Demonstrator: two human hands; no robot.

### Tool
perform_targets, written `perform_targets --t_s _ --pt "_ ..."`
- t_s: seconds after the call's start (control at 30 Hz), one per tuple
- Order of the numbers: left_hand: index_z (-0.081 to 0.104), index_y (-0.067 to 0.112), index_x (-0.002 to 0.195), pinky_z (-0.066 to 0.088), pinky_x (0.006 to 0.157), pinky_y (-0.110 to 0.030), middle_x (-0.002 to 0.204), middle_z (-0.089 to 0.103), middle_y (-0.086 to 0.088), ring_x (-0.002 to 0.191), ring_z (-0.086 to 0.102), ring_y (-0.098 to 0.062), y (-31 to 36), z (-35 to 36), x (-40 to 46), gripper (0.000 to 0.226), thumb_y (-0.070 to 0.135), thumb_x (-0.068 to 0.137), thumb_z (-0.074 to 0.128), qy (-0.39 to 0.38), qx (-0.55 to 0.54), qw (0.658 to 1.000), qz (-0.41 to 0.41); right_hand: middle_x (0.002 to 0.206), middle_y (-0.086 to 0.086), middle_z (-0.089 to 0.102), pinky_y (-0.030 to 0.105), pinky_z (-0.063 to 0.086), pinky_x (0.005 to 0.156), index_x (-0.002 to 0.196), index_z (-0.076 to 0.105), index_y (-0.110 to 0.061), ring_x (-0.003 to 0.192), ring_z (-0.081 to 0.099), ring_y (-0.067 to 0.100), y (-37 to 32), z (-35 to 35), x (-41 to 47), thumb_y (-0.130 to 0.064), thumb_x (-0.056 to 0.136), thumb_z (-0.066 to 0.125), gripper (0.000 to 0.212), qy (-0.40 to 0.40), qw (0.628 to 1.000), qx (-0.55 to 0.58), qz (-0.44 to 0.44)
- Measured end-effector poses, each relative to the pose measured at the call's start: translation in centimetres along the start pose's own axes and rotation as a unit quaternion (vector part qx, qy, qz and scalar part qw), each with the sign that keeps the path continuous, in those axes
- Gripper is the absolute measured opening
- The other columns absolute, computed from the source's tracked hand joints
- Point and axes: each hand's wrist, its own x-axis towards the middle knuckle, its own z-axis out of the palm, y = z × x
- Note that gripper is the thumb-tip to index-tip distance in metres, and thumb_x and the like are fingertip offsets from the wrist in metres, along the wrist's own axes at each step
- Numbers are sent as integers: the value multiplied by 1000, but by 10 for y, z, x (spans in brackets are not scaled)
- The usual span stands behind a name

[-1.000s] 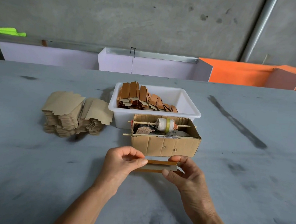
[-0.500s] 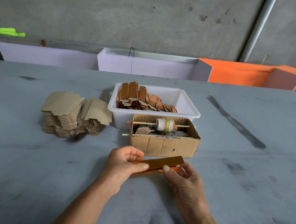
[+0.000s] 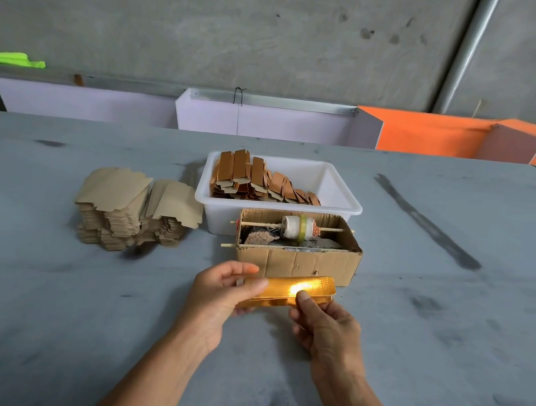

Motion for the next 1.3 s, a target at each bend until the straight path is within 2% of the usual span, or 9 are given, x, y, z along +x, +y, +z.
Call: perform_targets --t_s 0.07,0.13,0.3,0.4,0.57,0.73,1.0,1.13,1.3 --pt "64 7 90 52 51 -21 76 65 -4 60 63 -10 -2 2 -2 27 8 65 74 2 -97 995 -34 57 5 63 18 47 41 79 62 -5 48 61 8 -1 0 0 -7 84 67 7 10 1000 9 0" --pt "61 5 94 54 53 -21 77 64 -6 63 61 -15 -5 5 -5 33 6 64 73 0 -159 985 -64 56 4 63 18 46 41 78 62 -6 49 60 8 -1 0 0 -8 84 66 8 18 1000 11 0" --pt "62 3 83 55 52 -20 64 67 -6 55 64 -14 -17 20 -14 21 -14 71 68 31 -155 984 -85 54 5 63 16 44 40 78 63 -5 47 59 8 0 4 -4 -9 84 67 8 16 1000 1 0" --pt "60 3 79 53 47 -20 59 66 -7 49 64 -14 -19 25 -13 21 -15 72 67 75 -179 978 -79 56 6 64 17 45 42 78 63 -5 48 59 9 2 6 -5 -10 83 67 9 4 1000 1 5" --pt "62 3 77 52 46 -20 58 67 -6 48 64 -15 -20 24 -12 20 -15 70 69 102 -176 978 -51 67 4 67 26 44 59 79 67 -9 62 63 13 1 7 -8 -6 73 74 10 -21 1000 -20 -6" --pt "63 4 79 52 46 -20 60 68 -6 49 65 -13 -21 22 -12 21 -11 69 72 113 -157 981 -20 56 3 63 25 40 56 70 65 -13 51 58 7 2 10 -6 -8 77 73 12 7 1000 -29 7" --pt "61 3 78 53 46 -19 58 68 -6 49 65 -14 -24 23 -8 4 1 81 64 95 -247 963 -51 60 6 67 18 45 42 75 63 -8 52 64 11 -5 12 -8 -5 85 64 10 10 998 25 53" --pt "63 -1 75 53 48 -20 61 69 -11 51 66 -15 -22 25 -9 12 -3 65 71 61 -210 974 -57 61 9 67 18 46 41 78 64 -4 51 65 12 -8 12 -9 -3 85 64 6 17 998 32 55" --pt "63 -7 79 53 48 -21 61 68 -14 51 66 -17 -20 23 -5 16 -5 64 71 36 -191 978 -74 61 11 68 19 44 40 77 63 -3 50 65 13 -12 12 -7 -1 84 64 7 17 998 17 58"
